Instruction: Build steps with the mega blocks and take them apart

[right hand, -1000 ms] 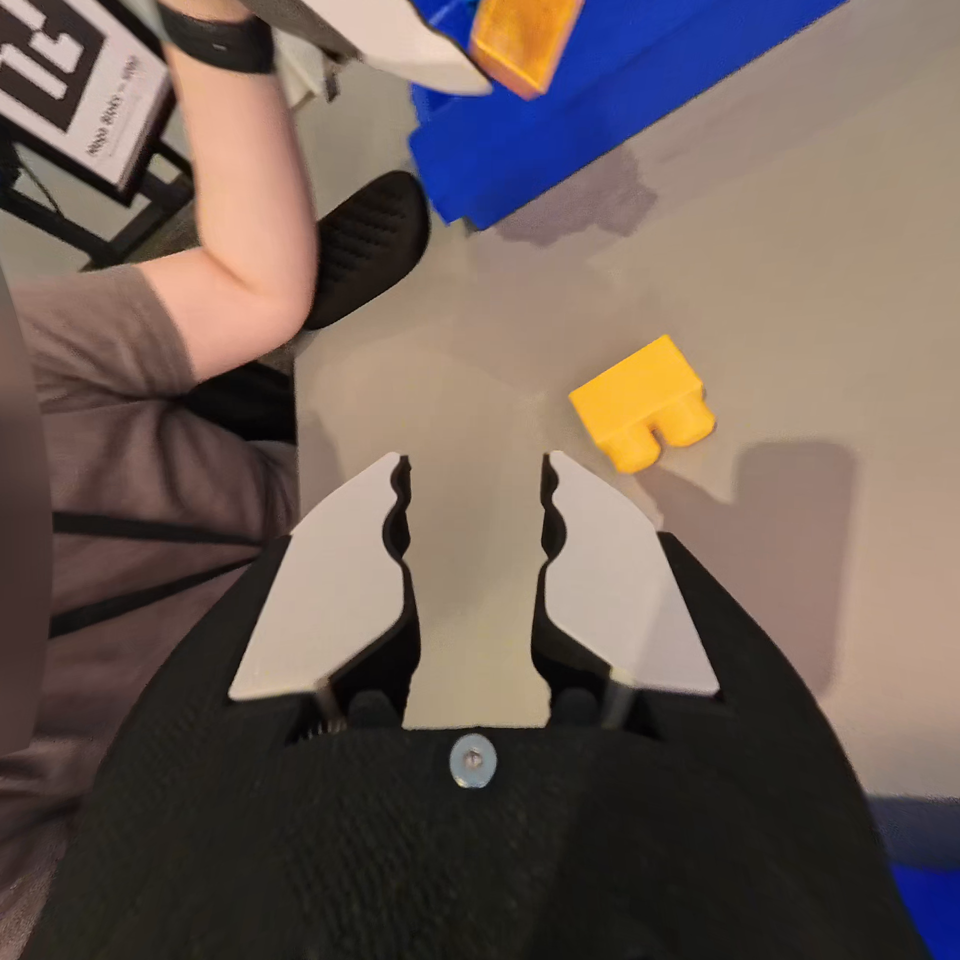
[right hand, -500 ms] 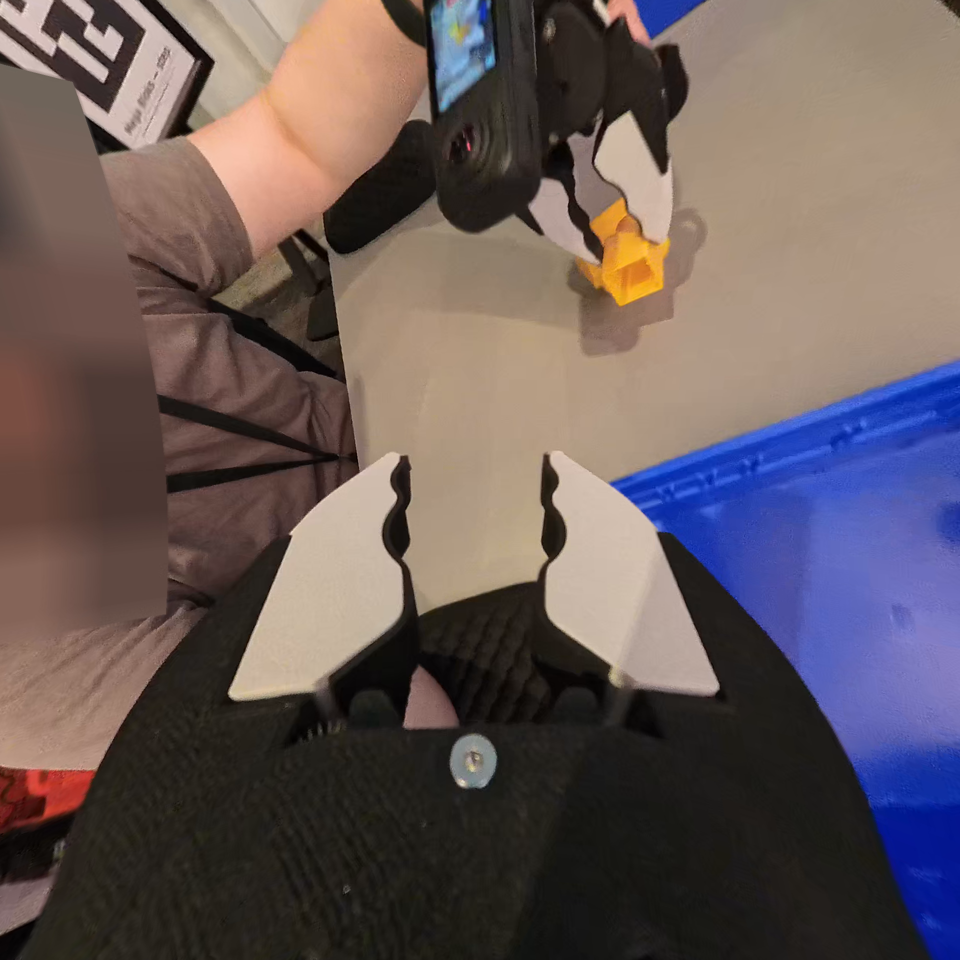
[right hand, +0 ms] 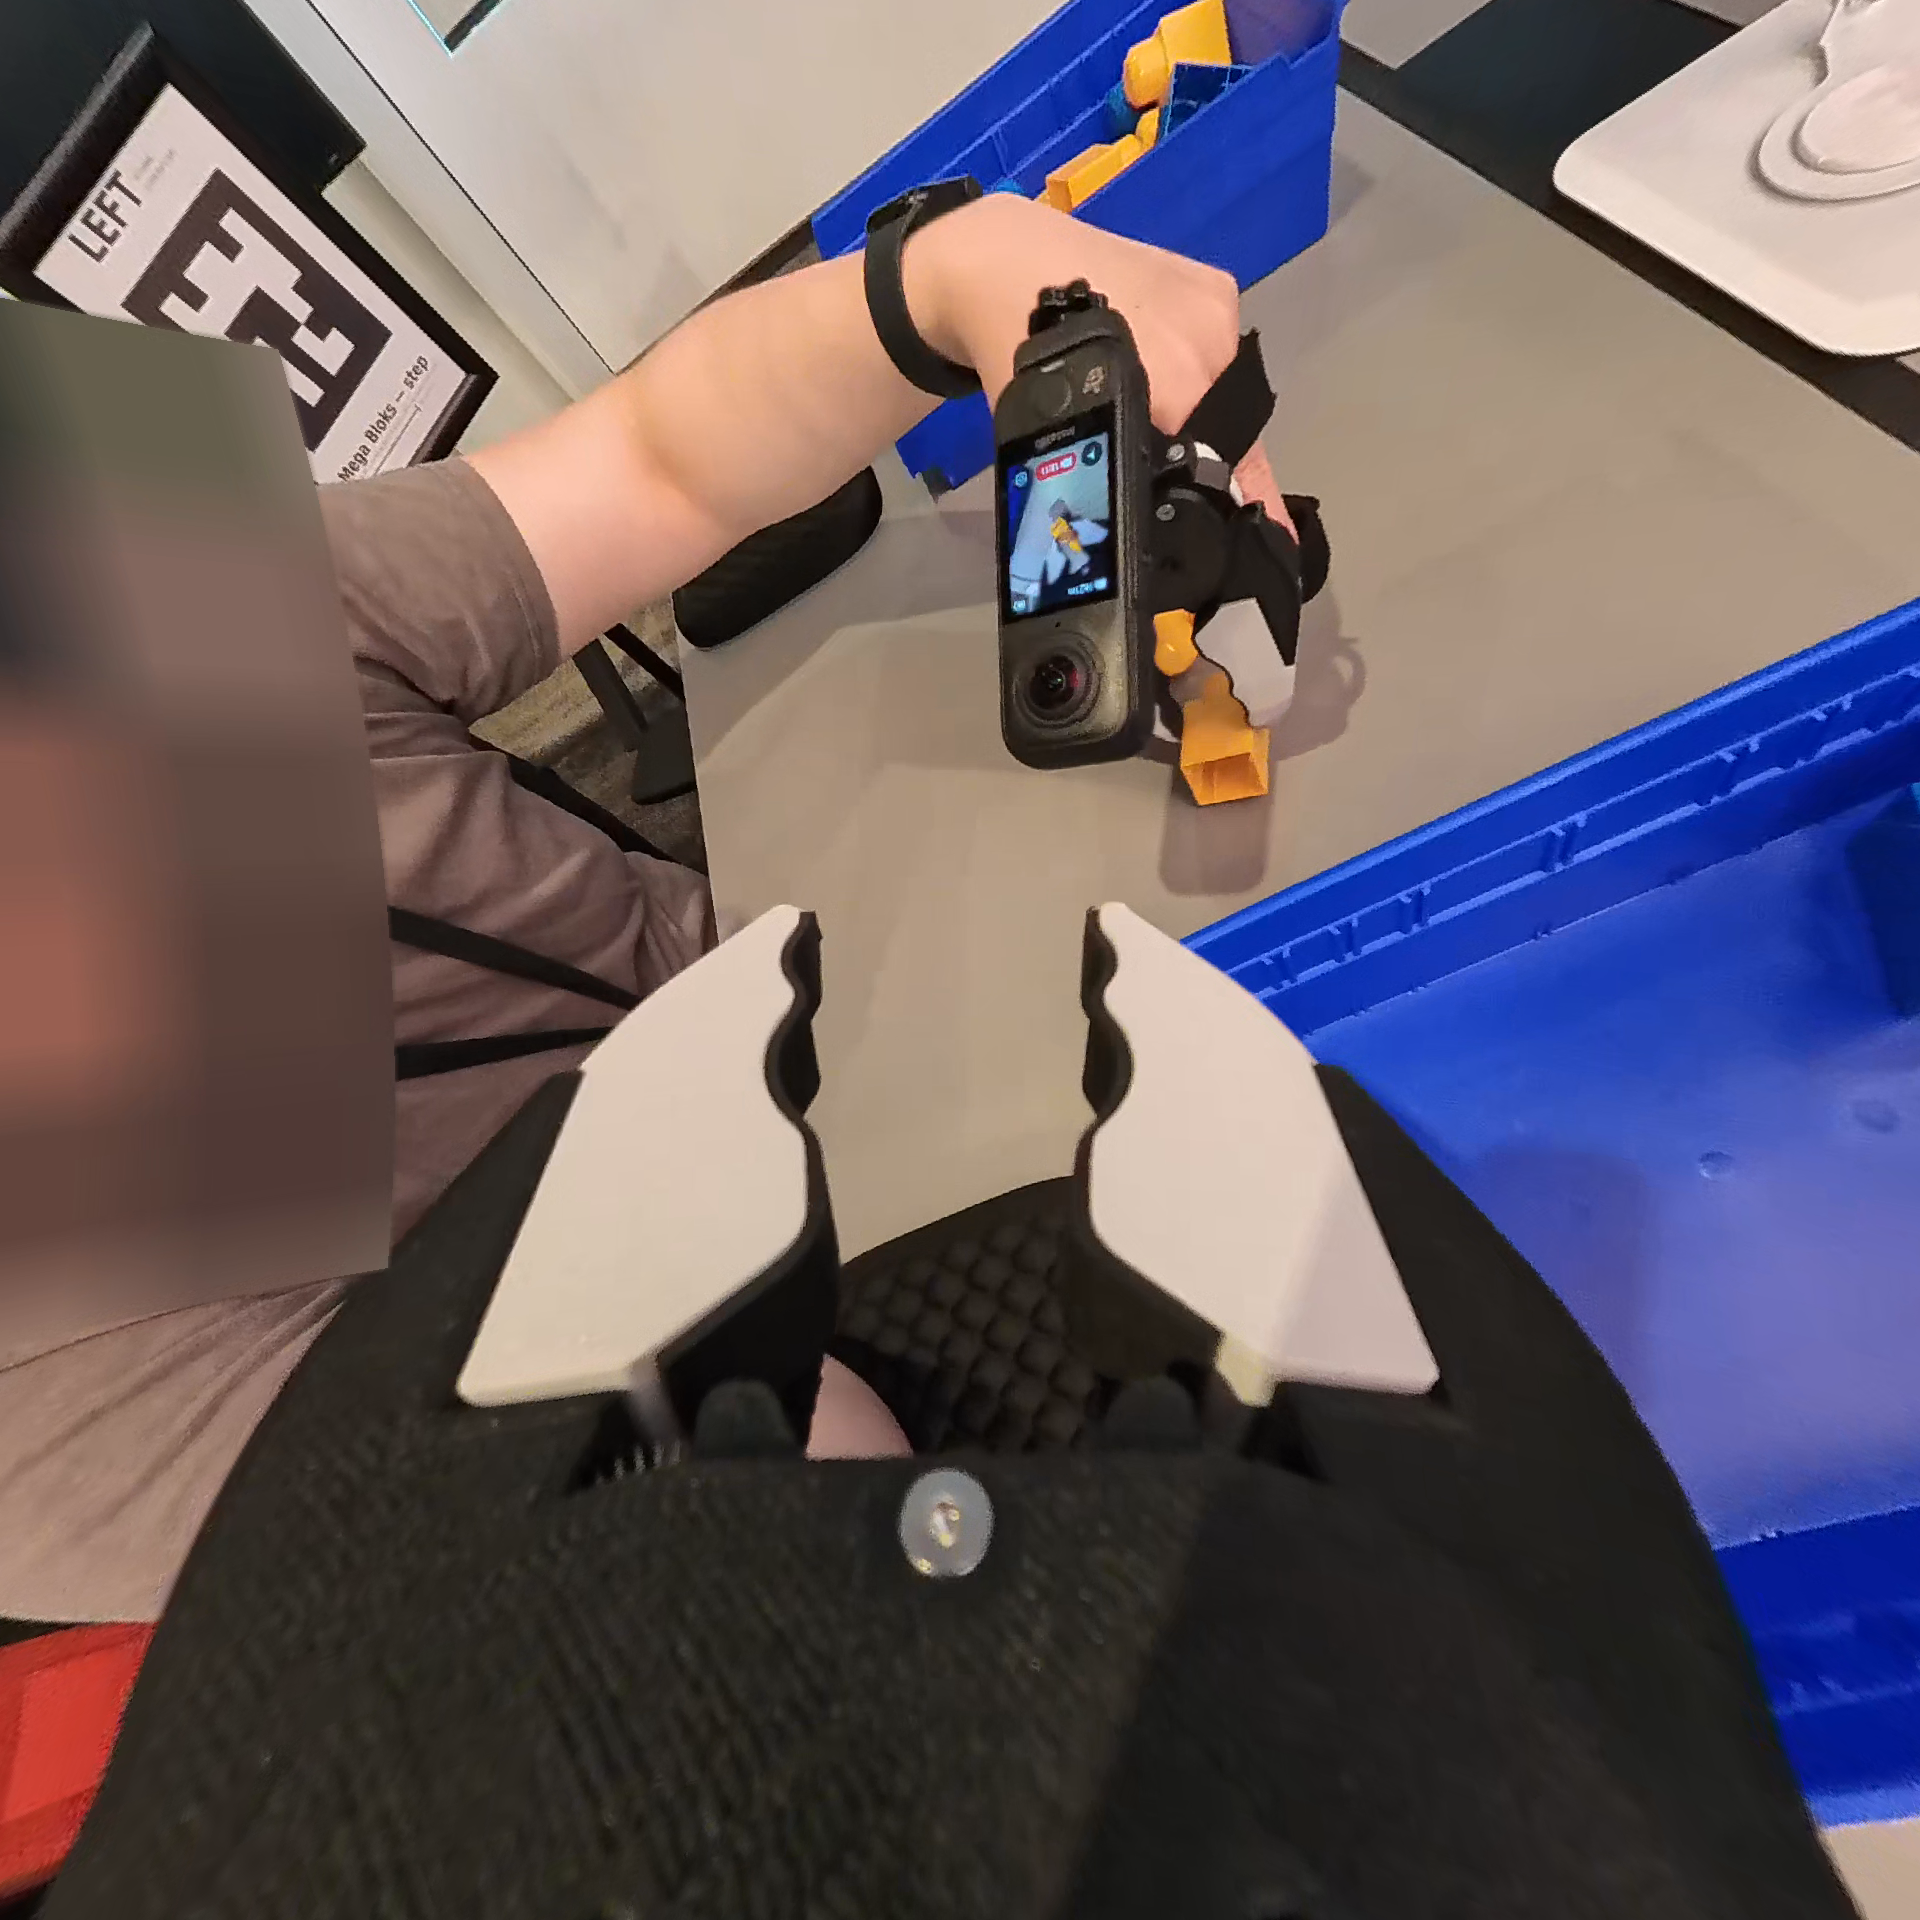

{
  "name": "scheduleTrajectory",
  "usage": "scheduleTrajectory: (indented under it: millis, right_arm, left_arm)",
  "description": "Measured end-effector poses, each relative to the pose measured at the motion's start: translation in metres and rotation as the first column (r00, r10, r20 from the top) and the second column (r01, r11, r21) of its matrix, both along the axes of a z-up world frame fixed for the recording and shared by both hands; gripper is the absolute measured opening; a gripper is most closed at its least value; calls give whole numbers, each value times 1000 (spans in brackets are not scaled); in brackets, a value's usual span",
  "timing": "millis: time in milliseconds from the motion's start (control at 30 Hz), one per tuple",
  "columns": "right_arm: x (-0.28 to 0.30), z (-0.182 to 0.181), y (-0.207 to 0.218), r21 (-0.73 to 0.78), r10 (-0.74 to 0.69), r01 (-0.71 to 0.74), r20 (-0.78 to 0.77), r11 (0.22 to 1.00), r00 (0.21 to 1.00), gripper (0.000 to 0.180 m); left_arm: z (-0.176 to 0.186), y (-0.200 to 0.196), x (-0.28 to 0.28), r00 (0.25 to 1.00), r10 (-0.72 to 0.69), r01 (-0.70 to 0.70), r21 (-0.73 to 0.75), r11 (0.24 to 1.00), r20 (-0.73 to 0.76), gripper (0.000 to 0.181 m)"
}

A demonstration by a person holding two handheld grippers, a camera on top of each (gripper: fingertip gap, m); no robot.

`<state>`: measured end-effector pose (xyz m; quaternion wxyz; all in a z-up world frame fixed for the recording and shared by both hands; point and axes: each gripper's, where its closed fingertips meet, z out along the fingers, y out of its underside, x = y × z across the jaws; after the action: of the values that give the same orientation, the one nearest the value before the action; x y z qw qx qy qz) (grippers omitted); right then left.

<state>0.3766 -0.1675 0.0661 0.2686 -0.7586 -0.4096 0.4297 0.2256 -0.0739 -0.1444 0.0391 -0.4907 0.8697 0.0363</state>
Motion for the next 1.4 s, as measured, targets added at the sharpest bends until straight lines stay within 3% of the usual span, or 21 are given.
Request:
scheduleTrajectory:
  millis: [200,367,500,567,933,1000,1100,1400]
  right_arm:
    - [2,1,0,-1,-8,8,-17,1000,1000,49]
    - [1,2,1,4,-7,7,-20,1000,1000,49]
    - [-3,-1,3,-1,-10,10,2,1000,1000,49]
    - [-4,-4,5,-5,-15,15,26,1000,1000,49]
    - [-7,-4,10,-7,-28,28,24,1000,999,49]
    - [-8,-5,11,-13,-25,25,29,1000,999,49]
    - [-10,-9,11,-19,-20,21,49,1000,999,49]
    - [-22,-14,18,-30,-3,5,74,1000,997,49]
  left_arm:
    - [17,5,-2,985,127,-126,-19,992,114,57]
    - [44,11,-30,894,328,-324,-65,944,307,75]
    - [35,23,-76,822,483,-507,3,862,302,107]
    - [22,17,-90,807,529,-546,-10,838,263,112]
    - [-19,12,-99,754,639,-630,-107,769,154,104]
    - [-20,14,-100,748,647,-637,-114,762,145,100]
    - [-19,12,-100,749,649,-634,-144,760,130,77]
    - [-8,15,-100,700,687,-656,-205,726,195,76]
